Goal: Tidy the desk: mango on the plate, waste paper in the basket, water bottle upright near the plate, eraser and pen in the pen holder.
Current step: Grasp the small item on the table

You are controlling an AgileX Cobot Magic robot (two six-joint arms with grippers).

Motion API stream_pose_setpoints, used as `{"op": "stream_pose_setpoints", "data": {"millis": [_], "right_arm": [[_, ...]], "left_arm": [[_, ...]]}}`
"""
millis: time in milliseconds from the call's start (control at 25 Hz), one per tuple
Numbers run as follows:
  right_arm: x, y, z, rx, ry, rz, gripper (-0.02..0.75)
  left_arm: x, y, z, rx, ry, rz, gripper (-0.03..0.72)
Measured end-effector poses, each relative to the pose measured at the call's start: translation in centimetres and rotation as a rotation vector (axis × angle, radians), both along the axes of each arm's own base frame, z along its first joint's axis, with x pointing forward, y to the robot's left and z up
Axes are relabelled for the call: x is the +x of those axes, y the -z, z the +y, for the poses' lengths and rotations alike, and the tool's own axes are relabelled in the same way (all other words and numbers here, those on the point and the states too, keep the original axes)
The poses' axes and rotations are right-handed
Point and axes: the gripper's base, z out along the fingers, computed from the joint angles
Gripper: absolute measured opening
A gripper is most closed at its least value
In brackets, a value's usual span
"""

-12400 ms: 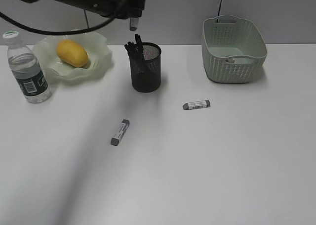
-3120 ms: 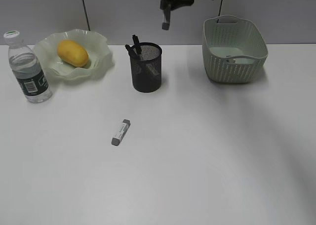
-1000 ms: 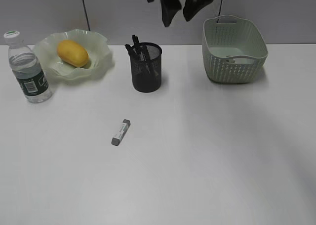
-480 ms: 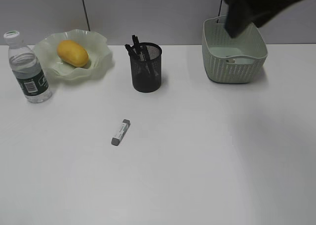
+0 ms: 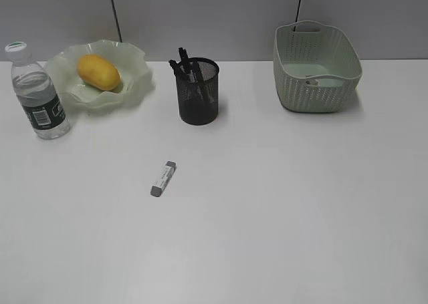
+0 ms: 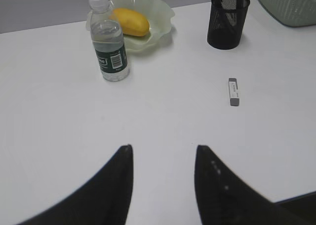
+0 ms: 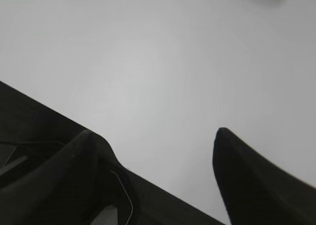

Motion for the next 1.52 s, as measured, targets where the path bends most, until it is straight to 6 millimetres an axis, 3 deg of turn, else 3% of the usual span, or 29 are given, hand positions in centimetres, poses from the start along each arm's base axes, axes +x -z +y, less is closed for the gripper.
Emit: {"op": "stream_pose_setpoints", "data": {"millis": [200,440,800,960,1200,1520], "right_arm": [[-4.5,1.4,-2.9,0.106,-0.001,-0.174,0.582],[-7.8,4.1,-5.6,0.135,0.016,-0.318,0.582],[-8.1,7.6,-5.8,0.114,0.021,-0.284,0.582],[-8.0,7.8,-5.8,0.115,0.023,-0.283,0.573],[-8.0,7.8,-5.7,0.118,0.024,-0.284,0.549],[-8.0,7.8,-5.7,0.121,0.026,-0.284,0.547]], "left_arm": [[0.0,0.0,0.0,-0.002,0.002,0.0,0.319],[0.0,0.0,0.0,-0.004,0.003,0.0,0.319],[0.0,0.0,-0.1,-0.009,0.006,-0.002,0.319],[0.5,-0.2,-0.3,-0.032,0.019,0.014,0.329],[4.1,-2.1,-1.0,-0.077,0.027,0.093,0.452],[12.6,-3.8,-2.4,-0.138,0.036,0.371,0.486]]}}
